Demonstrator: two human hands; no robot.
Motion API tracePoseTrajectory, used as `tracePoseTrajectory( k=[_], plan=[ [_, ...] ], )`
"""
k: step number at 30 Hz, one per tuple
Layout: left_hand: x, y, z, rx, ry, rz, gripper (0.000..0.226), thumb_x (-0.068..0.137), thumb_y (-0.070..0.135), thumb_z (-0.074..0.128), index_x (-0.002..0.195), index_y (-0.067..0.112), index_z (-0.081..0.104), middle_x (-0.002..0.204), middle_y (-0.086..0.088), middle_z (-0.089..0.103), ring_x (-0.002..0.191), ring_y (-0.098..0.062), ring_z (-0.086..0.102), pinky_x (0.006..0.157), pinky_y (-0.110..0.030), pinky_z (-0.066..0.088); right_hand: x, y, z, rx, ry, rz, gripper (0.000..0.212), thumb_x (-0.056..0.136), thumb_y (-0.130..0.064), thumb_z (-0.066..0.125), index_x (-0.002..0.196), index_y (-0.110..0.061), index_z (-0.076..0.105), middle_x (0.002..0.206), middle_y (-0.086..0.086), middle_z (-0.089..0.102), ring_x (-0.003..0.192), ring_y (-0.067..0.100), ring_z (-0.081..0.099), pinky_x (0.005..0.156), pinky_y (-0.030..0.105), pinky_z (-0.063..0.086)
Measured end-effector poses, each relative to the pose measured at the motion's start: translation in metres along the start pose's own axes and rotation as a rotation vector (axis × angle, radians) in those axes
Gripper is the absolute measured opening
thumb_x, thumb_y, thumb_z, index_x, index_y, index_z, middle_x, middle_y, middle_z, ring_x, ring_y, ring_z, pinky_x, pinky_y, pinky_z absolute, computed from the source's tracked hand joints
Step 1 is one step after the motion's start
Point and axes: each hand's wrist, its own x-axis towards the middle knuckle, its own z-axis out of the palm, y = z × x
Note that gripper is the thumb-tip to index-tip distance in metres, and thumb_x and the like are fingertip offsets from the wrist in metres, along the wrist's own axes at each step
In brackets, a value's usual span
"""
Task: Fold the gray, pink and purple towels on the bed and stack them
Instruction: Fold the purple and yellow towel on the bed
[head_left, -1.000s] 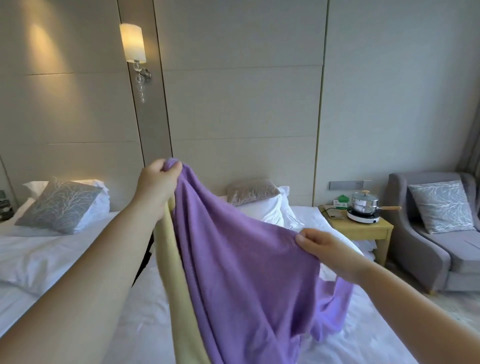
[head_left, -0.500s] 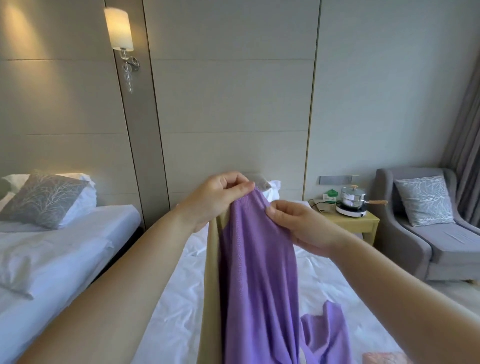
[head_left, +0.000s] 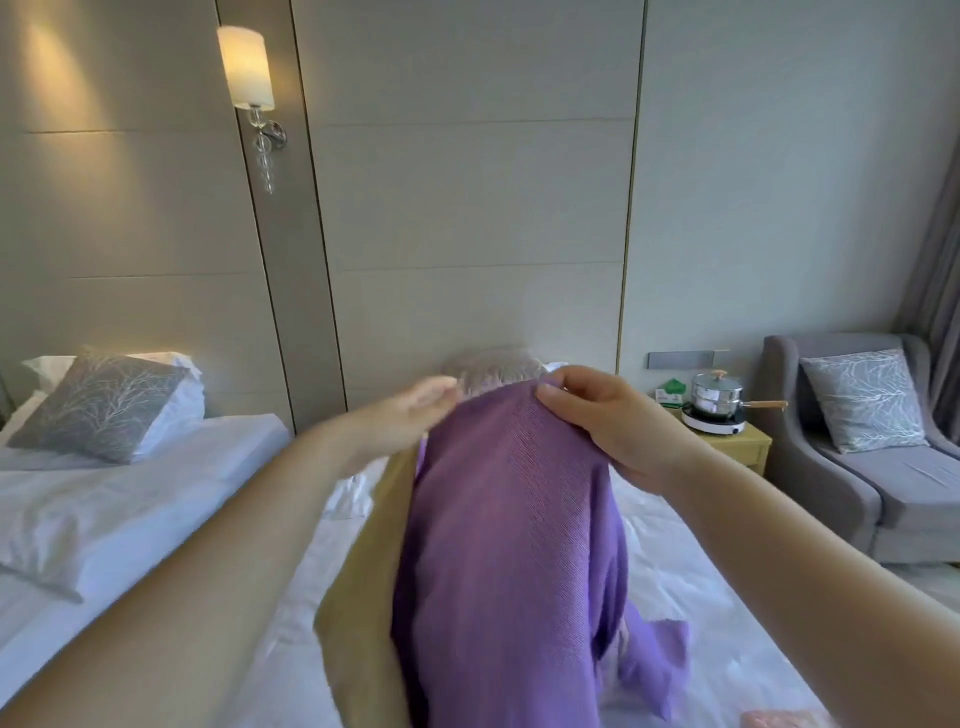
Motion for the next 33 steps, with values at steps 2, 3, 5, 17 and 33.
tracePoseTrajectory(
  k=[2,3,5,17,33],
  plan=[
    [-0.004,0.011,0.023,-0.116,-0.153,0.139,0.058,0.089,0.056,0.038,0.142,0.033,0.037,0.146,0.019,0.038,0.132,0.004,0.035,0.110,-0.021,0.026,0.010,-0.013,0.008,-0.084,0.007,-0.012,0.018,0.093,-0.020,0.059,0.078,-0.018,0.069,0.075,0.000,0.062,0.074,0.011,0.056,0.070,0.023,0.047],
    [-0.005,0.016,0.032,-0.193,-0.185,0.199,0.056,0.087,0.052,0.042,0.139,0.030,0.042,0.140,0.015,0.049,0.128,0.002,0.043,0.106,-0.018,0.035,0.014,-0.017,0.011,-0.110,0.023,-0.004,0.016,0.092,-0.020,0.060,0.083,-0.011,0.069,0.079,0.005,0.063,0.077,0.016,0.056,0.074,0.029,0.046],
    [-0.006,0.023,0.040,-0.265,-0.151,0.220,0.042,0.089,0.039,0.053,0.126,0.019,0.055,0.121,0.006,0.066,0.114,-0.006,0.060,0.091,-0.018,0.048,0.016,-0.019,0.011,-0.071,0.043,0.018,0.018,0.092,-0.019,0.061,0.084,-0.005,0.069,0.081,0.009,0.065,0.077,0.019,0.059,0.077,0.033,0.047],
    [0.005,0.024,-0.013,-0.178,0.358,0.203,0.016,0.098,0.022,0.051,0.090,0.013,0.062,0.081,0.000,0.060,0.076,-0.011,0.052,0.071,-0.024,0.041,-0.047,0.082,-0.007,0.011,-0.109,0.283,0.030,0.092,-0.024,0.057,0.103,0.004,0.062,0.095,0.009,0.063,0.088,0.018,0.058,0.083,0.037,0.048],
    [0.000,0.008,0.039,-0.292,0.200,0.033,0.025,0.081,-0.001,0.066,0.075,0.019,0.053,0.075,-0.001,0.046,0.065,-0.014,0.042,0.052,-0.023,0.034,-0.052,0.058,0.016,-0.502,-0.420,0.168,0.012,0.090,-0.028,0.064,0.099,-0.026,0.072,0.099,-0.007,0.071,0.089,0.002,0.063,0.090,0.024,0.049]
  ],
)
